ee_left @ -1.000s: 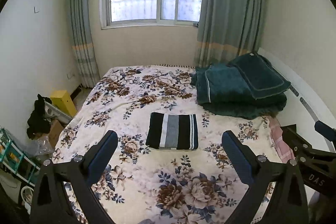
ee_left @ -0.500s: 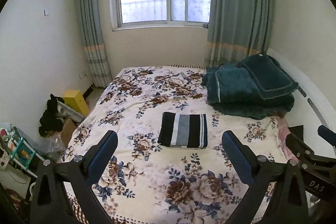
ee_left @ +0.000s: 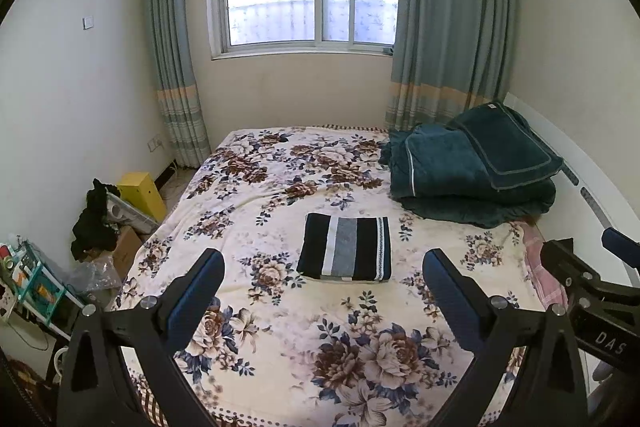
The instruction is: Fold small clothes
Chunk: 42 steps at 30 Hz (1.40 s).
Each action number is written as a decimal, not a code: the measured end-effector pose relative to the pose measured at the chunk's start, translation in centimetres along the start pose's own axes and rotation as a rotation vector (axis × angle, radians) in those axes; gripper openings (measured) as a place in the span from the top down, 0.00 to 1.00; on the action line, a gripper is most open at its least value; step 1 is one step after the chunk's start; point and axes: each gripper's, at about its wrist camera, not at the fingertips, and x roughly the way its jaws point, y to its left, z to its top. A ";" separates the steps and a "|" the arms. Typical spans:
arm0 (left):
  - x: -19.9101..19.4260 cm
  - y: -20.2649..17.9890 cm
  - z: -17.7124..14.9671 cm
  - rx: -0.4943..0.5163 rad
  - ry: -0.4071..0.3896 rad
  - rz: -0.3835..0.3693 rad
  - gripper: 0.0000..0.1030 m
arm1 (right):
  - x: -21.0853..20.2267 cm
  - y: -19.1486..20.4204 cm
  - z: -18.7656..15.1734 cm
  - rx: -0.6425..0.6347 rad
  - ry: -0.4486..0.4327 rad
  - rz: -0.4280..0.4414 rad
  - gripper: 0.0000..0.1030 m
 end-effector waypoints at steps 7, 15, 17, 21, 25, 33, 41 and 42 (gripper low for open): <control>-0.1 0.2 0.0 0.001 0.000 -0.006 0.02 | -0.2 0.1 0.0 -0.004 -0.005 -0.003 0.00; -0.5 0.3 0.4 0.004 -0.008 -0.001 0.02 | 0.1 0.0 0.2 -0.004 -0.005 0.004 0.00; -0.6 0.2 0.7 0.006 -0.008 0.001 0.02 | 0.0 0.0 0.3 -0.006 -0.007 0.005 0.00; -0.7 0.0 0.9 0.006 -0.011 0.003 0.02 | 0.2 0.0 0.4 -0.008 -0.007 0.005 0.00; -0.7 -0.2 1.1 0.007 -0.013 0.006 0.02 | 0.0 0.1 0.8 -0.010 -0.012 0.006 0.00; -0.8 -0.2 0.9 0.005 -0.015 0.007 0.02 | -0.3 0.0 0.8 -0.012 -0.013 0.005 0.00; -0.8 -0.2 0.7 0.004 -0.012 0.007 0.02 | -0.3 0.1 0.6 -0.014 -0.013 0.005 0.00; -0.9 -0.3 0.7 0.005 -0.012 0.006 0.02 | -0.4 0.1 0.5 -0.013 -0.013 0.005 0.00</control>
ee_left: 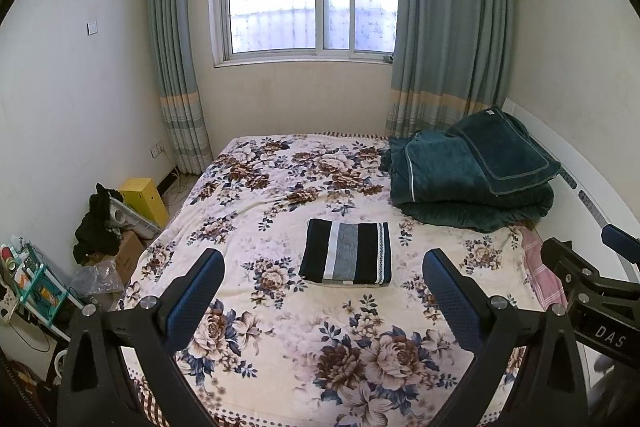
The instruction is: Fold small clothes
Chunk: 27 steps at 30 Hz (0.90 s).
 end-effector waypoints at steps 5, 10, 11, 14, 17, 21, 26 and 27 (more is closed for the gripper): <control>-0.2 -0.3 0.3 0.004 0.003 0.003 0.01 | -0.1 -0.4 0.2 0.005 0.006 0.004 0.00; -0.4 -0.3 0.4 0.001 0.001 0.006 0.00 | -0.1 -0.4 0.2 0.003 0.004 0.006 0.00; -0.4 -0.3 0.4 0.001 -0.001 0.012 0.00 | 0.0 -0.4 0.2 0.002 0.004 0.006 0.00; -0.5 -0.4 0.4 0.000 -0.001 0.013 0.00 | 0.0 -0.6 0.3 0.001 0.003 0.007 0.00; -0.5 -0.3 0.4 -0.001 -0.001 0.012 0.00 | -0.2 -0.5 0.1 0.004 0.003 0.007 0.00; -0.4 -0.3 0.3 0.001 -0.002 0.011 0.00 | -0.3 -0.5 0.2 0.005 0.002 0.007 0.00; -0.6 -0.4 0.2 0.000 0.000 0.013 0.00 | -0.1 -0.7 0.3 0.001 0.002 0.005 0.00; -0.7 -0.5 0.1 -0.001 0.000 0.013 0.00 | -0.2 -0.6 0.2 0.002 0.001 0.006 0.00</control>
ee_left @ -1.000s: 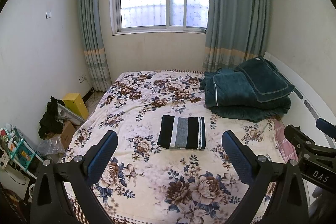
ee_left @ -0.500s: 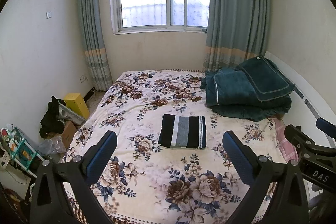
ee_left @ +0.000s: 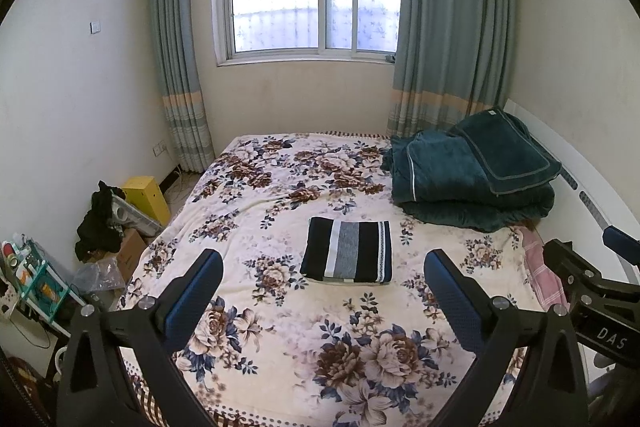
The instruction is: Fold small clothes
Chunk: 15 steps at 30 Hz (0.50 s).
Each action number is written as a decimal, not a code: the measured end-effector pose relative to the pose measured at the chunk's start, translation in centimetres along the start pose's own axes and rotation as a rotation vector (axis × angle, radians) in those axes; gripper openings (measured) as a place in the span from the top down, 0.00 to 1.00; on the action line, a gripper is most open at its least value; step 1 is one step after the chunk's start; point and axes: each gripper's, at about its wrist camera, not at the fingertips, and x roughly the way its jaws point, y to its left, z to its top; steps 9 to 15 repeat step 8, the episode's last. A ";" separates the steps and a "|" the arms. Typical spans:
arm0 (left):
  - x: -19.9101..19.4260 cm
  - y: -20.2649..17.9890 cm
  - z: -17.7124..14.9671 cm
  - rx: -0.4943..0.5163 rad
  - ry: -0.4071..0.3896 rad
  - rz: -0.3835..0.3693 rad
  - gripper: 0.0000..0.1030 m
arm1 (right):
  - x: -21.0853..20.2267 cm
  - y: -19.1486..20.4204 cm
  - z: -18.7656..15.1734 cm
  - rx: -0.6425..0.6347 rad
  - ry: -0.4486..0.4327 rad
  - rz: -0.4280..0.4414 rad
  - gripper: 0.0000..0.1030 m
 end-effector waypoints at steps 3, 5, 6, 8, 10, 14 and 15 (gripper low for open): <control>-0.1 -0.3 0.0 -0.003 -0.002 0.003 0.00 | 0.0 0.0 -0.1 -0.002 0.000 -0.001 0.00; -0.2 -0.5 0.0 -0.005 -0.008 0.006 0.00 | 0.0 -0.1 0.0 0.000 -0.001 0.000 0.00; -0.3 -0.6 0.1 -0.006 -0.010 0.005 0.00 | 0.0 0.1 -0.1 -0.001 -0.001 0.001 0.00; -0.4 -0.8 0.1 -0.009 -0.011 0.008 0.00 | -0.1 0.1 -0.2 0.001 -0.001 -0.001 0.00; -0.4 -0.8 0.1 -0.009 -0.011 0.008 0.00 | -0.1 0.1 -0.2 0.001 -0.001 -0.001 0.00; -0.4 -0.8 0.1 -0.009 -0.011 0.008 0.00 | -0.1 0.1 -0.2 0.001 -0.001 -0.001 0.00; -0.4 -0.8 0.1 -0.009 -0.011 0.008 0.00 | -0.1 0.1 -0.2 0.001 -0.001 -0.001 0.00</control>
